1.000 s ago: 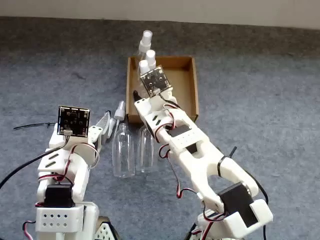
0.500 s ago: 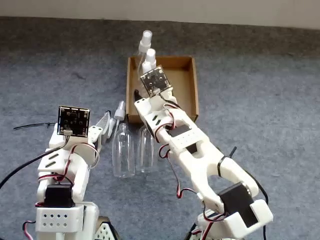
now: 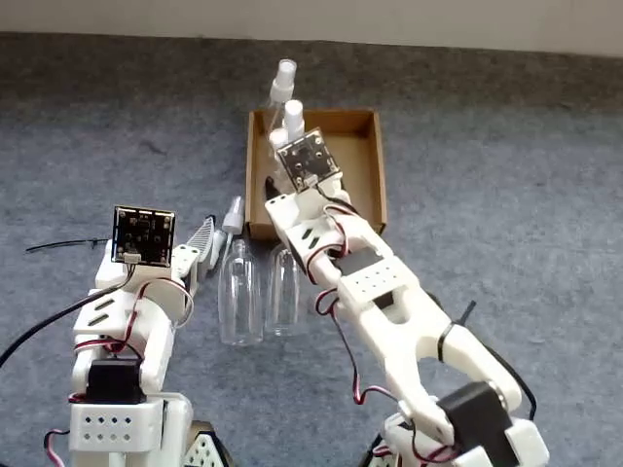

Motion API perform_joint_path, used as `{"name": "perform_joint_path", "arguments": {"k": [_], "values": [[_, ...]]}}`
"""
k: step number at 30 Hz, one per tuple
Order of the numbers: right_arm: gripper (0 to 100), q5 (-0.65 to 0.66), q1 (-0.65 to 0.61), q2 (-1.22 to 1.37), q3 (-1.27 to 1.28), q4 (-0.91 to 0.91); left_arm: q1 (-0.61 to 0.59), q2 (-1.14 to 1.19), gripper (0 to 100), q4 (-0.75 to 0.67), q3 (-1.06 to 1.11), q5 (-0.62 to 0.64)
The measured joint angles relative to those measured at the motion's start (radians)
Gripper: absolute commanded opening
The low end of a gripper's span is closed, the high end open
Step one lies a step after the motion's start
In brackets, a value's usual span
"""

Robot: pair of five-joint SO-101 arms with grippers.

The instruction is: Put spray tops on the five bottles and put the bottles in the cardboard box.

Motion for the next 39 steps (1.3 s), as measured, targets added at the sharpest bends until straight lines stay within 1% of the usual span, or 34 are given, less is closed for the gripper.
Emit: {"name": "perform_joint_path", "arguments": {"k": [16, 19, 24, 28, 31, 33, 37, 39], "values": [[24.5, 0.0, 0.0, -0.391, 0.002, 0.336, 0.0, 0.0, 23, 0.0, 0.0, 0.0], [24.5, 0.0, 0.0, -0.45, -0.006, 0.46, 0.0, 0.0, 23, 0.0, 0.0, 0.0], [24.5, -0.005, 0.0, -0.479, -0.086, 0.76, 0.0, 0.0, 23, 0.0, 0.0, 0.0], [24.5, -0.083, 0.0, -0.485, -0.121, 0.933, 0.0, 0.0, 23, 0.0, 0.0, 0.0], [24.5, -0.12, -0.037, -0.488, -0.123, 0.991, 0.0, 0.0, 23, 0.0, 0.0, 0.0], [24.5, -0.129, -0.091, -0.488, -0.123, 1.016, 0.0, 0.0, 23, 0.0, 0.0, 0.0], [24.5, -0.135, -0.221, -0.482, -0.077, 1.0, 0.0, 0.002, 23, -0.006, 0.014, 0.0], [24.5, -0.135, -0.253, -0.451, -0.035, 0.957, 0.0, 0.002, 23, -0.014, 0.015, 0.0]]}}
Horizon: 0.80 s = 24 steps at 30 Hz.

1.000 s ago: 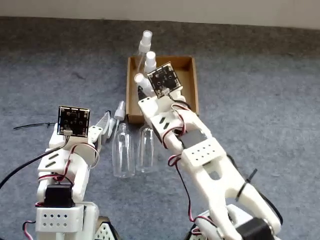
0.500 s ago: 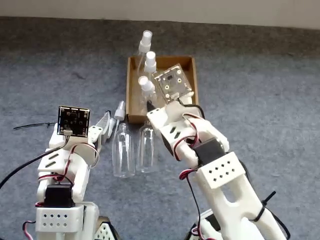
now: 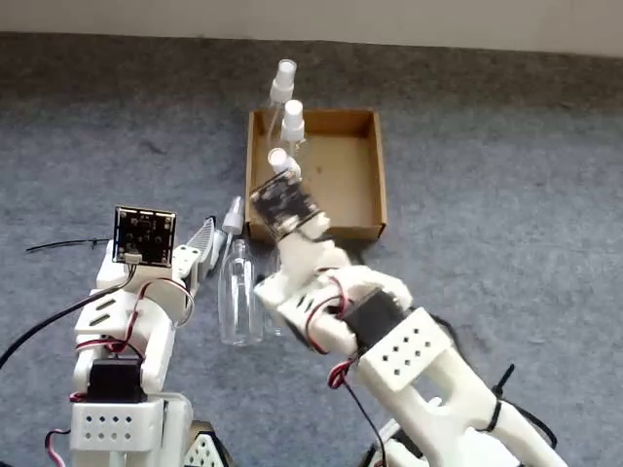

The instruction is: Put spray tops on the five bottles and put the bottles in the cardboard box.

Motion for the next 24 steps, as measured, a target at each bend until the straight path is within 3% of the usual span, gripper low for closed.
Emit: {"name": "perform_joint_path", "arguments": {"k": [6, 12, 19, 21, 24], "values": [[24.5, -0.005, -0.009, 0.173, 0.051, -0.135, 0.0, 0.0, 23, -0.002, 0.0, 0.0], [24.5, -0.089, -0.009, 0.35, 0.051, -0.19, 0.0, 0.0, 23, -0.002, 0.0, 0.0], [24.3, -0.1, 0.071, 0.48, 0.051, -0.25, 0.0, 0.0, 23, -0.002, 0.0, 0.0], [20.3, -0.1, 0.08, 0.486, 0.051, -0.253, 0.0, 0.0, 23, -0.002, 0.0, 0.0], [6.0, -0.1, 0.087, 0.488, 0.051, -0.253, 0.0, 0.0, 23, -0.008, 0.0, 0.0]]}}
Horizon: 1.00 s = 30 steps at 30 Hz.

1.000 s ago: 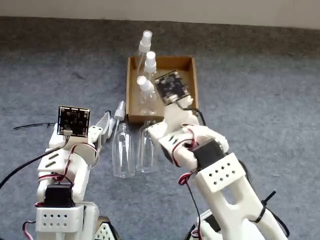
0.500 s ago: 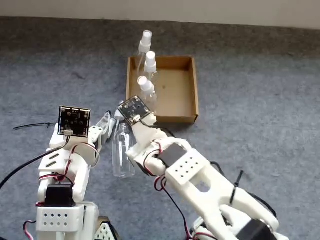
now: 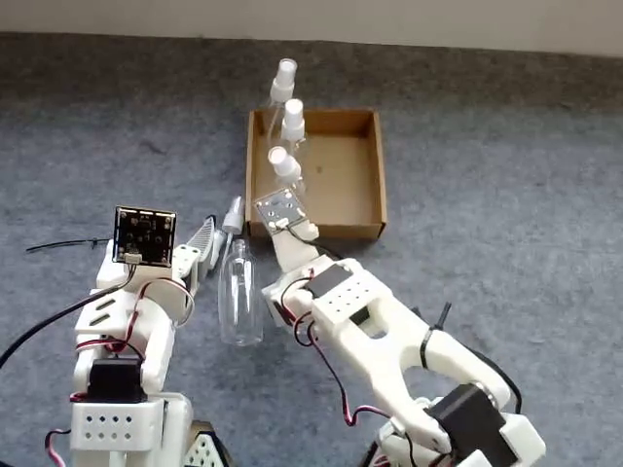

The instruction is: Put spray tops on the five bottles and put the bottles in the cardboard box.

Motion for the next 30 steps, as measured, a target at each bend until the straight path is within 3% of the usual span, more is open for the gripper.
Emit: {"name": "perform_joint_path", "arguments": {"k": [2, 7, 12, 17, 23, 27, 30], "values": [[0.0, 0.0, 0.009, -0.006, 0.017, 0.003, 0.0, 0.0, 23, 0.0, 0.0, 0.0], [0.3, 0.0, 0.069, -0.106, 0.087, 0.08, 0.0, 0.0, 23, 0.0, 0.0, 0.0], [0.3, 0.083, 0.192, -0.308, 0.152, 0.302, 0.0, 0.0, 23, 0.0, 0.0, 0.0], [0.3, 0.37, 0.489, -0.571, 0.155, 0.451, 0.0, 0.0, 23, 0.0, 0.0, 0.0], [0.3, 0.569, 0.976, -0.577, 0.155, 0.333, 0.0, 0.0, 23, 0.0, 0.0, 0.0], [1.8, 0.631, 1.119, -0.399, 0.155, 0.213, 0.0, 0.0, 23, 0.0, 0.0, 0.0], [9.5, 0.638, 1.168, -0.262, 0.155, 0.169, 0.0, 0.0, 23, 0.0, 0.0, 0.0]]}}
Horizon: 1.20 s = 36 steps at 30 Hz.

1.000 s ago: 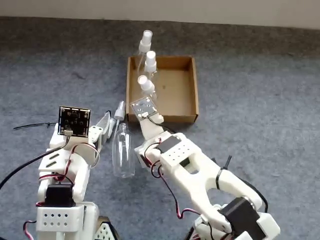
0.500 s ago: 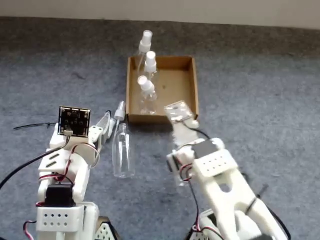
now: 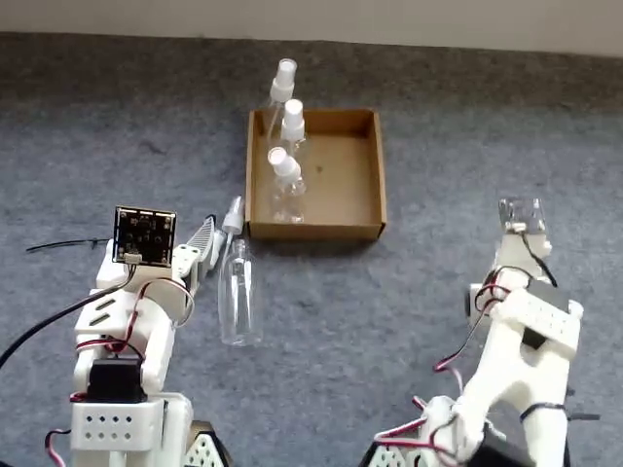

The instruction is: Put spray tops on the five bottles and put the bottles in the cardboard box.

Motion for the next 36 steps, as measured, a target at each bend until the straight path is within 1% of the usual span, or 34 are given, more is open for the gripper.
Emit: {"name": "perform_joint_path", "arguments": {"k": [4, 6, 8, 11, 14, 18, 20, 24, 27, 33, 36], "values": [[22.9, 0.006, 0.038, 0.084, -0.003, -0.018, 0.0, 0.0, 23, 0.0, 0.0, 0.0], [27.1, 0.006, 0.038, 0.087, -0.003, -0.02, 0.0, 0.0, 23, 0.0, 0.0, 0.002], [29.0, 0.006, 0.043, 0.094, 0.0, -0.021, 0.0, 0.0, 23, 0.0, 0.0, 0.003], [28.9, 0.031, 0.048, 0.098, -0.002, -0.02, 0.0, 0.0, 23, 0.0, 0.0, 0.003], [28.9, 0.014, 0.049, 0.1, -0.032, 0.009, 0.0, 0.0, 23, 0.0, 0.0, 0.003], [28.9, -0.055, 0.044, 0.106, -0.187, 0.127, 0.009, -0.002, 23, 0.0, 0.023, 0.003], [28.9, -0.087, 0.014, 0.106, -0.279, 0.187, 0.015, -0.002, 23, 0.0, 0.023, 0.003], [28.9, -0.129, -0.015, 0.126, -0.42, 0.244, 0.015, -0.002, 23, 0.0, 0.023, 0.003], [28.9, -0.137, -0.02, 0.201, -0.485, 0.261, 0.015, -0.002, 23, 0.0, 0.023, 0.003], [28.9, -0.14, -0.018, 0.446, -0.594, 0.338, 0.015, -0.002, 23, 0.0, 0.023, 0.003], [28.9, -0.124, -0.018, 0.488, -0.611, 0.358, 0.015, -0.002, 23, 0.0, 0.023, 0.003]]}}
